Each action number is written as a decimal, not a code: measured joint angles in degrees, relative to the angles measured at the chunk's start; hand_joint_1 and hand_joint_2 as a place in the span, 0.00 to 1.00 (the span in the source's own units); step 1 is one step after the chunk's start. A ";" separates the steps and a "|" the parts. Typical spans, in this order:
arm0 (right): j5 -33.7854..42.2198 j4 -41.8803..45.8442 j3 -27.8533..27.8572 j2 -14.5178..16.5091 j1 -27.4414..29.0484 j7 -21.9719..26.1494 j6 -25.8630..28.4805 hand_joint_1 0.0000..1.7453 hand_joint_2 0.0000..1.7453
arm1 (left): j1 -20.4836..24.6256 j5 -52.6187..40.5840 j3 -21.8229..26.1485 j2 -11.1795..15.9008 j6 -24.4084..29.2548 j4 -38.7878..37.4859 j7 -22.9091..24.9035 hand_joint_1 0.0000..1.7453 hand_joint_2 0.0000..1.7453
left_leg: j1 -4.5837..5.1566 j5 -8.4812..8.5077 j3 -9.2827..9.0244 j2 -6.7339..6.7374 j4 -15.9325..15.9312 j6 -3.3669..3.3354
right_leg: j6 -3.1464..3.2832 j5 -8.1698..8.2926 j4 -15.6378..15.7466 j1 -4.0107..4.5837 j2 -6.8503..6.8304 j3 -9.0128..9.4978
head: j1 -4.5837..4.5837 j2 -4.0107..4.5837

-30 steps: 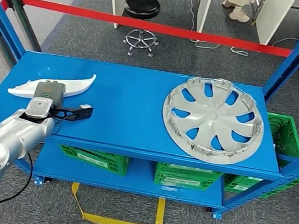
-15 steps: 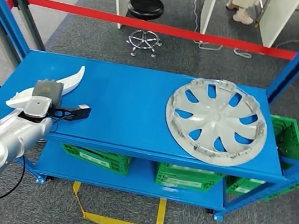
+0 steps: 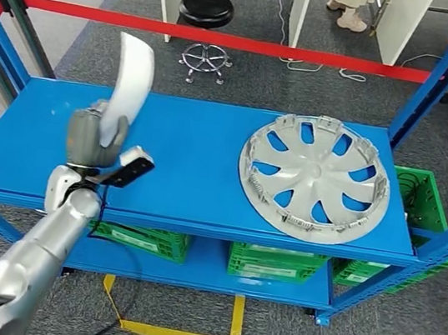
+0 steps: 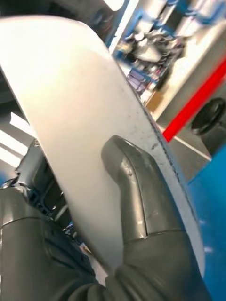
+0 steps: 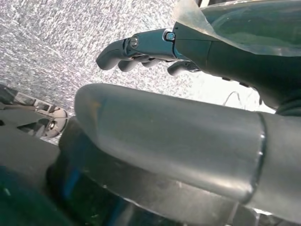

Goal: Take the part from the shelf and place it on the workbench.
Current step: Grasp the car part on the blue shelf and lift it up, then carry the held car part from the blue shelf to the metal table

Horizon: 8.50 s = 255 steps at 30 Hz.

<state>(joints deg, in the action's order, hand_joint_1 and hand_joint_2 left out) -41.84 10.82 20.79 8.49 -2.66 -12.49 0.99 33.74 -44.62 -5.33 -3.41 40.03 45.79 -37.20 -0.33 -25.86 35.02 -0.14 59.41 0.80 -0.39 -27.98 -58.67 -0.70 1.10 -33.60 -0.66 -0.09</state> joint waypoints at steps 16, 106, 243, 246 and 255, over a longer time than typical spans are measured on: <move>0.45 0.00 3.83 0.64 0.74 1.62 1.50 0.00 0.00 | -19.31 23.62 -12.33 -0.87 -5.62 40.33 -2.06 1.00 1.00 | 0.35 -0.14 -0.53 -0.22 -0.77 -1.26 | -0.83 -0.27 0.36 0.17 -0.44 0.49 | -0.28 0.00; -8.02 -0.02 7.99 2.33 1.89 8.80 0.26 0.00 0.00 | -50.28 39.20 -23.15 4.32 -15.01 50.60 -2.91 1.00 1.00 | 0.74 -1.70 -5.28 -3.04 -3.50 -2.42 | -0.64 -2.55 -0.83 0.69 1.82 3.64 | -0.20 0.00; -9.07 -0.02 9.26 1.84 1.64 8.40 -3.71 0.00 0.00 | -49.22 40.04 -23.06 4.57 -16.81 51.63 -3.17 1.00 1.00 | 0.31 -2.96 2.31 1.21 7.79 -0.20 | 0.43 -2.71 0.03 -0.35 -5.36 3.37 | 1.34 -0.01; -9.08 -0.02 9.26 1.85 1.61 8.41 -3.80 0.00 0.00 | -49.12 40.23 -23.06 4.53 -17.16 51.63 -3.17 1.00 1.00 | 1.24 -1.10 -1.21 4.50 0.30 -1.20 | -0.41 -3.37 0.07 0.05 -7.21 3.97 | 1.31 -0.01; -9.40 0.00 9.28 1.83 1.14 8.44 -4.02 0.00 0.00 | -49.10 40.34 -22.87 4.16 -18.02 51.63 -3.18 1.00 1.00 | 0.54 -0.80 -1.74 -1.39 -1.01 -3.17 | -2.01 -10.22 -15.72 -0.04 -1.34 -4.26 | 0.50 0.00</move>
<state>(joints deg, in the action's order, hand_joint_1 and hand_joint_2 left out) -51.24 10.82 30.07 10.32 -1.52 -4.05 -3.02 -15.36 -4.28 -28.20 0.75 22.00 97.42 -40.38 0.22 -26.66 33.28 -1.53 58.39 -2.37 -2.40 -38.19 -74.39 -0.74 -0.24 -37.86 -0.15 -0.09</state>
